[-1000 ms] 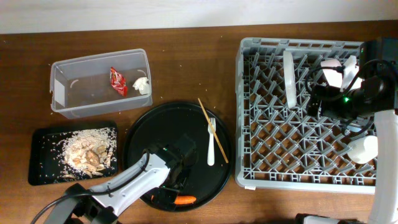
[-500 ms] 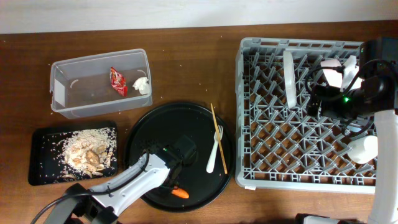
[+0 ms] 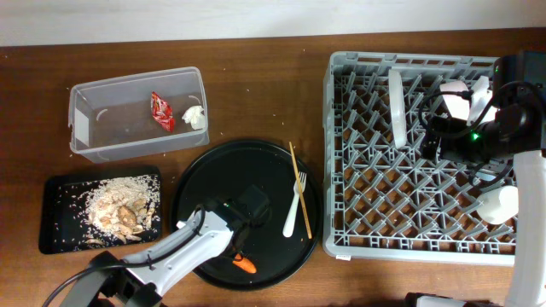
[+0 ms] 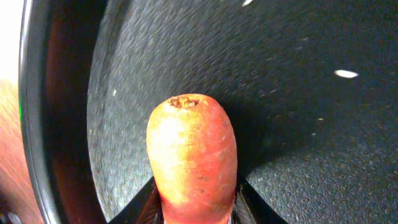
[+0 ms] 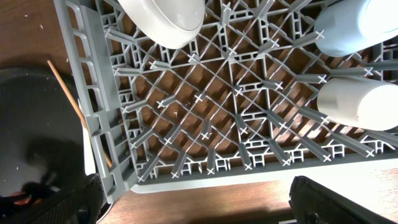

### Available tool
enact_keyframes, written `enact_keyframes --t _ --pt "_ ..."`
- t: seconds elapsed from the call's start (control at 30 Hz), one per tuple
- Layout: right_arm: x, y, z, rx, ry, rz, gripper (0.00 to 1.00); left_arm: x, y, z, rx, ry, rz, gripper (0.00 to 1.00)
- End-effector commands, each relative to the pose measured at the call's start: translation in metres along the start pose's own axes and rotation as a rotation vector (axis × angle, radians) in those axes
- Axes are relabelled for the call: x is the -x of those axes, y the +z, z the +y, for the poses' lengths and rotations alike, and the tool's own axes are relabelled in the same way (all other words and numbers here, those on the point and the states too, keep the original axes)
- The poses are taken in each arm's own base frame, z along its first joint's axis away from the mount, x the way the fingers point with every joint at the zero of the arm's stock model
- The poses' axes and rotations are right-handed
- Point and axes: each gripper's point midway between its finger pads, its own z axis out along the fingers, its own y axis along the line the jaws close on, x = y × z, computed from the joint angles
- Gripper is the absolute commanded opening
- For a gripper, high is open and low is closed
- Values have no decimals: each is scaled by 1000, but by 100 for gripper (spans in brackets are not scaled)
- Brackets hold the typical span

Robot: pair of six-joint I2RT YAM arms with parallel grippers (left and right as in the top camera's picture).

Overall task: Sort waste into correct bins and load items into the dishwasher rack
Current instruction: 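Reach left gripper to the carrot on the round tray and grasp it, then carry the carrot left and drop it onto the small black tray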

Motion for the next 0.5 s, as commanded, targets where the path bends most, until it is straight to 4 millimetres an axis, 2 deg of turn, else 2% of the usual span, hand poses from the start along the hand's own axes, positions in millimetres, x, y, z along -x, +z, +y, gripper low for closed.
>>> enact_keyframes --t 0.0,0.07,0.17,0.33,0.47 --pt "-1 2 0 9 -2 9 98 17 -22 -26 -75 250 -91 14" --pt "-1 2 0 9 -2 9 98 19 -37 -41 -116 408 -98 10" --pt "-1 2 -1 2 -2 8 98 35 -61 -52 -146 488 -103 8" --pt "-1 2 -1 2 -2 8 99 93 -83 -38 -148 309 -105 8" --pt "-1 2 -1 2 -2 8 99 154 -86 -9 -149 98 -120 9"
